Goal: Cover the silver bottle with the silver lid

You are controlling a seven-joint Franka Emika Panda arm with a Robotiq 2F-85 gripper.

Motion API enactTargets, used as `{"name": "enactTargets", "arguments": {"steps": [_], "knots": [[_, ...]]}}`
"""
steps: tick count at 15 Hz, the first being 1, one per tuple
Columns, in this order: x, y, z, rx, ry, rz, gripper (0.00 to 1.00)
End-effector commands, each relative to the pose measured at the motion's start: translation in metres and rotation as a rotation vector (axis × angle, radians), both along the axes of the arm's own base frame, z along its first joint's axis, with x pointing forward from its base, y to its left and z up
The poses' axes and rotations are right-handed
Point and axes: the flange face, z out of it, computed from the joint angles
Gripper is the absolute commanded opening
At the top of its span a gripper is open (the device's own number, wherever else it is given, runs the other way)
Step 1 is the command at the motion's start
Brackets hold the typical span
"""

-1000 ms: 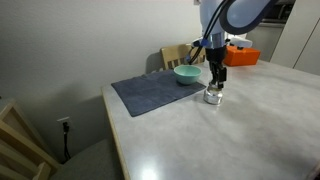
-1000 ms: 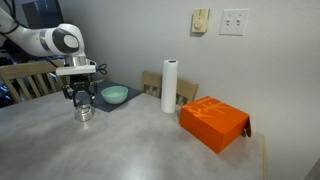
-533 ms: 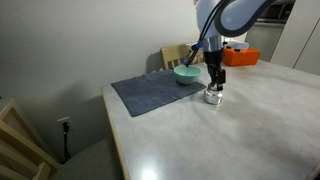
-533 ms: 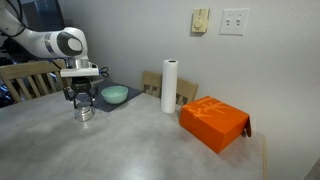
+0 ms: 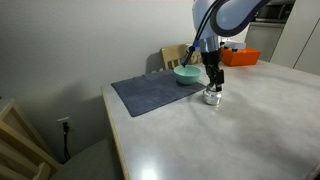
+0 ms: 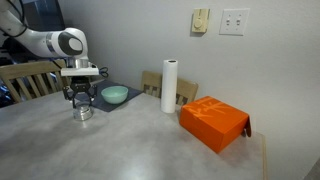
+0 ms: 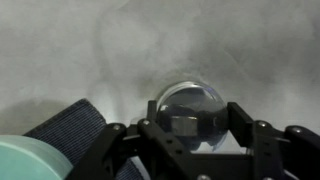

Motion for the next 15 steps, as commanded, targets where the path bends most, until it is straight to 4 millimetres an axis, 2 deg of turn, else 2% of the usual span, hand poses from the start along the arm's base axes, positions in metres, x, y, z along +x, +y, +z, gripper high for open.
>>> {"name": "enactTargets", "arguments": {"steps": [1, 15], "knots": [[-0.002, 0.009, -0.007, 0.014, 0.029, 0.019, 0.44], [-0.024, 0.046, 0.002, -0.053, -0.05, 0.021, 0.44]]}}
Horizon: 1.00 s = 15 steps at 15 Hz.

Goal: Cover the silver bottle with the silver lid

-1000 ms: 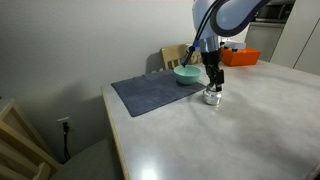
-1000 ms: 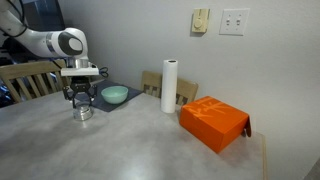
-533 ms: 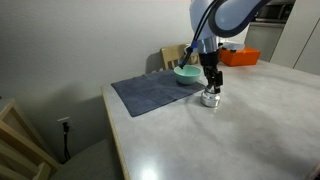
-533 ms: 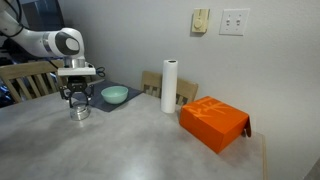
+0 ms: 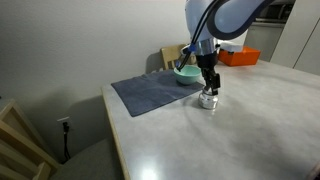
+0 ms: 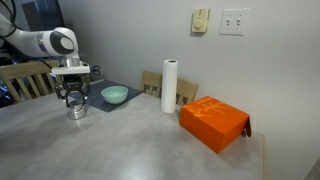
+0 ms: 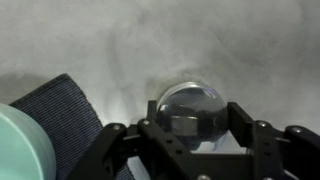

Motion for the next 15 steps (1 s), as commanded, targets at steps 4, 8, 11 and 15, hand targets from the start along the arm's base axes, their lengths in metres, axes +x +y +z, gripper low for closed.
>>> {"name": "enactTargets", "arguments": {"steps": [4, 8, 11, 15], "knots": [[-0.01, 0.011, 0.001, -0.039, -0.036, -0.007, 0.44], [-0.013, 0.017, 0.002, -0.049, -0.047, 0.0, 0.44], [-0.013, 0.019, 0.002, -0.041, -0.038, 0.007, 0.44], [-0.014, 0.022, 0.0, -0.03, -0.027, 0.019, 0.44]]}}
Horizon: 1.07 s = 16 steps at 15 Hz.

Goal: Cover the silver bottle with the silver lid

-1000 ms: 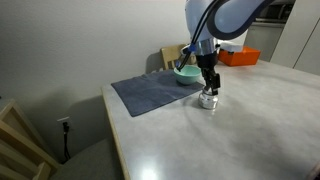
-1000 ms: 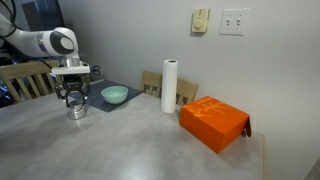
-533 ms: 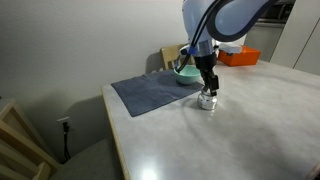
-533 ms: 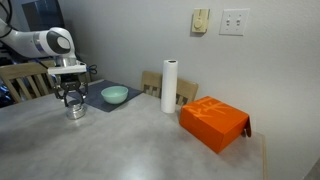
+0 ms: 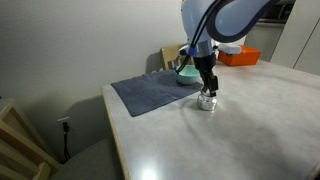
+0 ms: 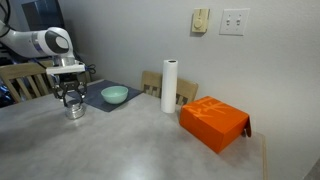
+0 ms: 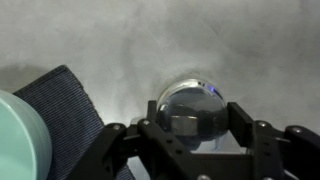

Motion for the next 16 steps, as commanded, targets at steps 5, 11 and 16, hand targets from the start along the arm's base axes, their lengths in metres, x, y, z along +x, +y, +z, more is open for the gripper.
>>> {"name": "enactTargets", "arguments": {"steps": [5, 11, 16], "knots": [[-0.01, 0.007, -0.001, 0.006, 0.009, 0.025, 0.44], [-0.017, 0.015, -0.002, 0.013, 0.016, 0.035, 0.44], [-0.021, 0.007, -0.009, 0.023, 0.035, -0.011, 0.44]]}}
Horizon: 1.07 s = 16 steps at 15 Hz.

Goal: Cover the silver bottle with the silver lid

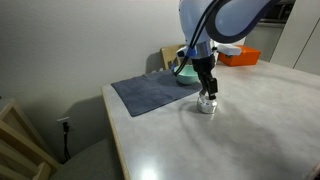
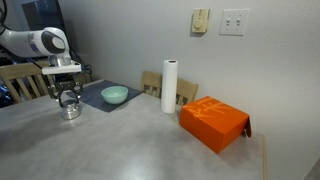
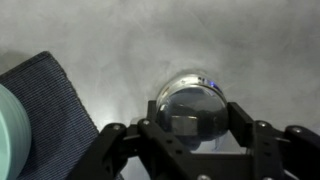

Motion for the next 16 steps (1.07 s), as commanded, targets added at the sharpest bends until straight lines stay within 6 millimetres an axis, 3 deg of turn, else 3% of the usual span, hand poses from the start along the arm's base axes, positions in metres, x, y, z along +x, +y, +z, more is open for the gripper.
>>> {"name": "enactTargets", "arguments": {"steps": [1, 10, 16], "knots": [[-0.013, -0.013, -0.013, 0.001, 0.024, -0.045, 0.44], [-0.031, -0.023, -0.022, 0.016, 0.109, -0.03, 0.44], [-0.041, -0.018, -0.018, 0.021, 0.123, -0.008, 0.44]]}}
